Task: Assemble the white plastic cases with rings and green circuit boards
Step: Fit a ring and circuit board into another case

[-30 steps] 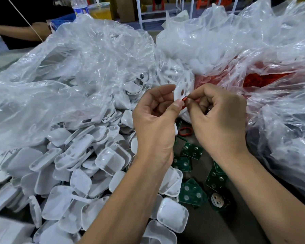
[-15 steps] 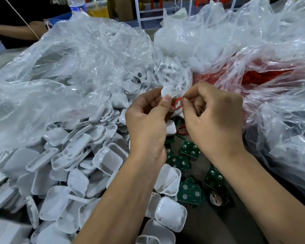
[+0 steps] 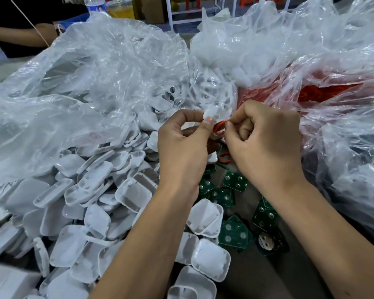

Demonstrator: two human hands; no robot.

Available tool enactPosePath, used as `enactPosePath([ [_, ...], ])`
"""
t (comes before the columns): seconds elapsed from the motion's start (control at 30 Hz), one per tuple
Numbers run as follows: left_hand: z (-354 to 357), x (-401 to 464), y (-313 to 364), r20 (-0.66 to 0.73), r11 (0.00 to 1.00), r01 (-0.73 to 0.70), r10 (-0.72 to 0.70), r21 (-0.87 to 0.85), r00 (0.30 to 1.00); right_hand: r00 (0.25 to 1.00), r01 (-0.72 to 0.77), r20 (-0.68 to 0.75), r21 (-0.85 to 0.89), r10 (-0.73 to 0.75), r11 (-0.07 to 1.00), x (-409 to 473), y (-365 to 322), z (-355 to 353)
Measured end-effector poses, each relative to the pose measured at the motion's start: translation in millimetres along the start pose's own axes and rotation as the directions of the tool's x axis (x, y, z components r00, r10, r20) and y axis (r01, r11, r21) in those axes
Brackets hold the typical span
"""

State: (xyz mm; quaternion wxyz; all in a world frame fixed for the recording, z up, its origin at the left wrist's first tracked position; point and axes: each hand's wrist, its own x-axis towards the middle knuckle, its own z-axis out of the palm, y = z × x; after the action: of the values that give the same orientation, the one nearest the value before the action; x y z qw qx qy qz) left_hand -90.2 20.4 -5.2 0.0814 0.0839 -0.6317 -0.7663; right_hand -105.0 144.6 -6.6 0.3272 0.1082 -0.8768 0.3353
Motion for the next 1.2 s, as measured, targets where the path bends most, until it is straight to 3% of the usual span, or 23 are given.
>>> enactPosePath([
  [0.53,0.7,-0.6,-5.4,0.025,0.993,-0.088,0.086,0.074,0.996,0.999,-0.031,0.042,-0.04,0.033,0.999,-0.5,-0.3,0.9],
  [0.8,-0.6,0.7,-8.5,0.028,0.983,-0.162,0.161,0.082,0.987,0.997,0.052,0.053,-0.012,-0.051,0.999,1.4,2.7,0.1],
  [0.93,-2.5,5.2,-8.8,-0.004,0.991,-0.134,0.134,-0.004,0.991,0.994,0.096,0.04,0.044,-0.098,0.994,2.6,6.6,0.0],
  [1.0,-4.0,7.7,-7.6,-0.008,0.993,-0.101,0.101,-0.057,0.995,0.999,0.03,0.035,0.148,-0.035,0.989,2.7,8.6,0.7],
  [1.07,-5.4,9.6,-6.4,0.012,0.992,-0.098,0.099,-0.082,0.995,0.986,-0.162,0.081,0.337,0.143,0.927,3.4,11.1,1.6],
  [1.13,-6.6,10.1,-4.3,0.039,0.989,-0.096,0.101,-0.115,0.994,0.934,-0.358,0.222,0.53,0.282,0.769,4.4,11.9,1.1],
  [1.2,-6.9,9.5,-2.5,0.059,0.983,-0.063,0.074,-0.17,0.996,0.87,-0.49,0.404,0.652,0.282,0.579,4.7,13.9,0.4],
])
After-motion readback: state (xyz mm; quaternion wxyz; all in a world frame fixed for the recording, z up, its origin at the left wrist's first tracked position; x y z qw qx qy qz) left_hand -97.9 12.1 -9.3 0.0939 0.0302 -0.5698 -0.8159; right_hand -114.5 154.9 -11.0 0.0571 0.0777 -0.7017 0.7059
